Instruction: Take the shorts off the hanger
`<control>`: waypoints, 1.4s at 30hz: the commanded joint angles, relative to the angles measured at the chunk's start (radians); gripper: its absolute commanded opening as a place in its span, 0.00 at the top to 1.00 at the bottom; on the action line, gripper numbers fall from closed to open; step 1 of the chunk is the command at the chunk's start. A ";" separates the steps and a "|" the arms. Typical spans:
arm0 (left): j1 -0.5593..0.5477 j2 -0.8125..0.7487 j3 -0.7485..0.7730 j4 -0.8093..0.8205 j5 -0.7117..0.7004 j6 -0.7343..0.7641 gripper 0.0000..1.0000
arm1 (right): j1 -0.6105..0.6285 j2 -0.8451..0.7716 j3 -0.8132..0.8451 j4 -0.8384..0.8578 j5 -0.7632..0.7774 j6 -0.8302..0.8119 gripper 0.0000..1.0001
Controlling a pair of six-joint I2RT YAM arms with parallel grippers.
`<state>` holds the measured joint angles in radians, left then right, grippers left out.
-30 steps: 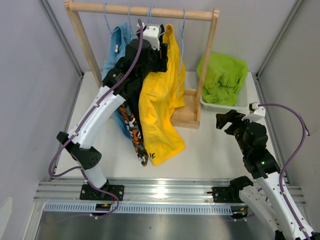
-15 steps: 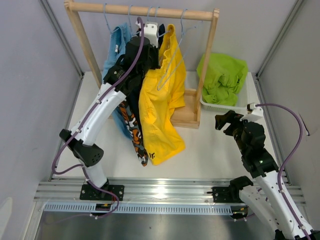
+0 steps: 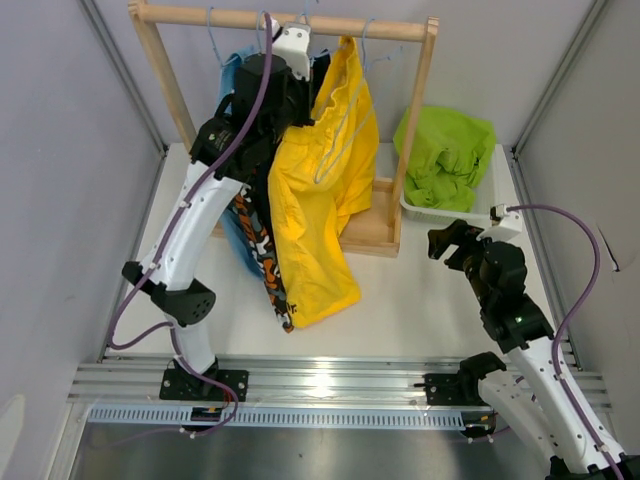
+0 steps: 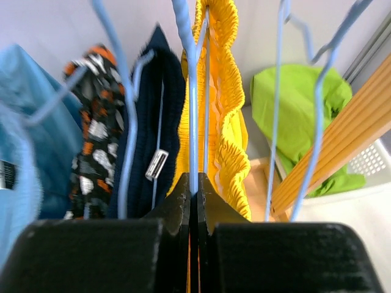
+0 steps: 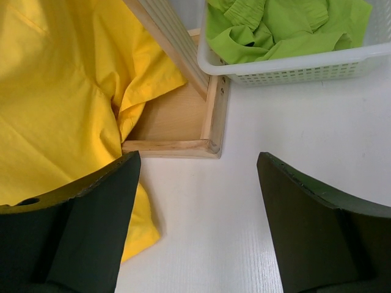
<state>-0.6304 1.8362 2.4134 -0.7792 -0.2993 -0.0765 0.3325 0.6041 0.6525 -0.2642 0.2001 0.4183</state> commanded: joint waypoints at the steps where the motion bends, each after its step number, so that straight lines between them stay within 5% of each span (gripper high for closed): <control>1: 0.011 -0.092 0.119 0.052 0.000 0.044 1.00 | 0.005 0.000 0.009 0.046 -0.010 0.014 0.17; 7: 0.011 -0.218 0.015 0.028 0.014 0.027 1.00 | 0.007 -0.007 0.028 0.030 0.001 0.008 0.17; 12: 0.006 -0.386 -0.276 0.023 0.057 -0.016 1.00 | 0.007 -0.017 0.059 0.020 -0.010 -0.006 0.15; 15: -0.002 -0.535 -0.529 0.031 0.092 -0.034 1.00 | 0.008 -0.033 0.079 0.049 -0.111 -0.041 0.00; 19: -0.015 -0.693 -0.657 -0.043 0.152 -0.063 1.00 | 0.010 -0.047 0.117 0.091 -0.296 -0.076 0.01; 23: -0.078 -0.778 -0.678 -0.159 0.235 -0.062 1.00 | 0.014 -0.012 0.167 0.146 -0.537 -0.076 0.00; 28: -0.186 -0.839 -0.642 -0.249 0.374 -0.065 1.00 | 0.069 0.092 0.228 0.181 -0.639 -0.049 0.01; 33: -0.199 -0.842 -0.492 -0.330 0.479 -0.111 1.00 | 0.250 0.174 0.304 0.146 -0.484 -0.122 0.01; 42: -0.206 -0.920 -0.491 -0.307 0.566 -0.137 1.00 | 0.391 0.214 0.366 0.129 -0.309 -0.185 0.00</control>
<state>-0.8291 0.9302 1.8896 -1.1416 0.1963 -0.1791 0.7006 0.8249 0.9726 -0.1608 -0.1967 0.2665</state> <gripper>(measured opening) 0.039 0.993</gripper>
